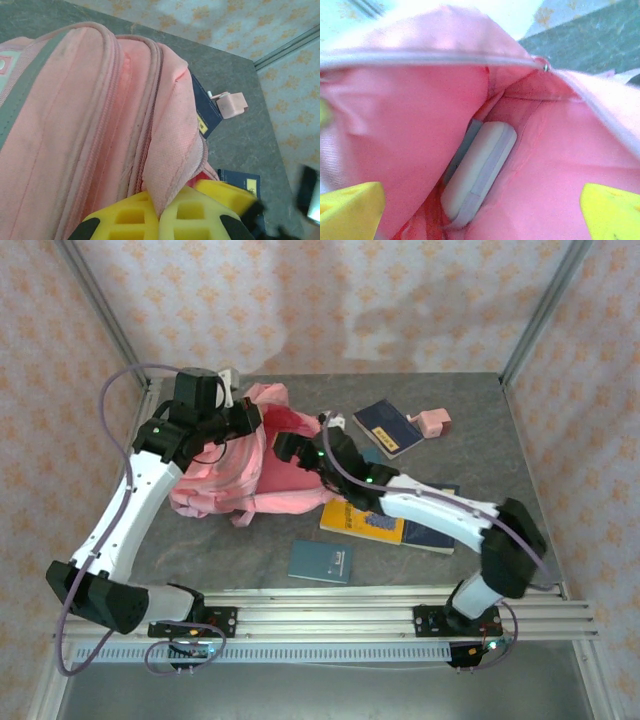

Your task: Pack books, pencil case, and school supplies into a backpack

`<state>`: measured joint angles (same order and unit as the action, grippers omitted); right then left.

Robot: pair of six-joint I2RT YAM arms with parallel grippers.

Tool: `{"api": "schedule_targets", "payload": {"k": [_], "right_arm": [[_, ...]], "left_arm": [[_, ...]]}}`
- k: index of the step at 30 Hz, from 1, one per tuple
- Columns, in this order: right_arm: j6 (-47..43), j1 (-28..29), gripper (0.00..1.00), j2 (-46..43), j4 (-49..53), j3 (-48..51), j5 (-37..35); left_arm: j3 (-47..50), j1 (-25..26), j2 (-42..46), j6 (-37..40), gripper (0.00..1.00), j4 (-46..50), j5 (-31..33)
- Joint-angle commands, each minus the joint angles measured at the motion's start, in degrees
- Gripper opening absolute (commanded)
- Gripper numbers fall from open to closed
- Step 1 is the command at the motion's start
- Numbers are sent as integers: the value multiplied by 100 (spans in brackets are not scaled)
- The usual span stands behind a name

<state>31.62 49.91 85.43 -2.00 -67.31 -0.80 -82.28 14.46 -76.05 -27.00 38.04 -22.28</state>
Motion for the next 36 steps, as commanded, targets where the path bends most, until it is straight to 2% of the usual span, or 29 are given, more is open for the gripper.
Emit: {"api": "schedule_targets", "payload": {"k": [1,5,8,10,14,20,29,33,36], "right_arm": [[-735,-323,100,-354,585,123,642],[-818,-632,100,-598,1029,229,382],[-939,-966,99,-413,2106,-202,-389],[-1123,-1249,100,-206,2657,-506,-616],[-1313,-2190,100,195,3050,-824,-833],[-1207,-3613,99,1246,3068,-1463,-429],[-1009,-4876,99,2533,2606,-2414,263],[-348,-5188,99,3284,3267,-3359,549],[522,-5289,99,3862,4284,-4293,472]], "left_arm": [[278,-9,3,-15,0,-444,279],[561,-12,-25,-117,0,-697,189],[806,71,-121,-198,0,-947,-64],[940,182,-198,-174,0,-993,-53],[1311,258,-332,-275,0,-1340,-152],[1437,259,-515,-601,0,-1606,-617],[1390,272,-619,-539,0,-1523,-629],[1339,268,-747,-599,0,-1537,-731],[1319,268,-797,-622,0,-1543,-785]]}}
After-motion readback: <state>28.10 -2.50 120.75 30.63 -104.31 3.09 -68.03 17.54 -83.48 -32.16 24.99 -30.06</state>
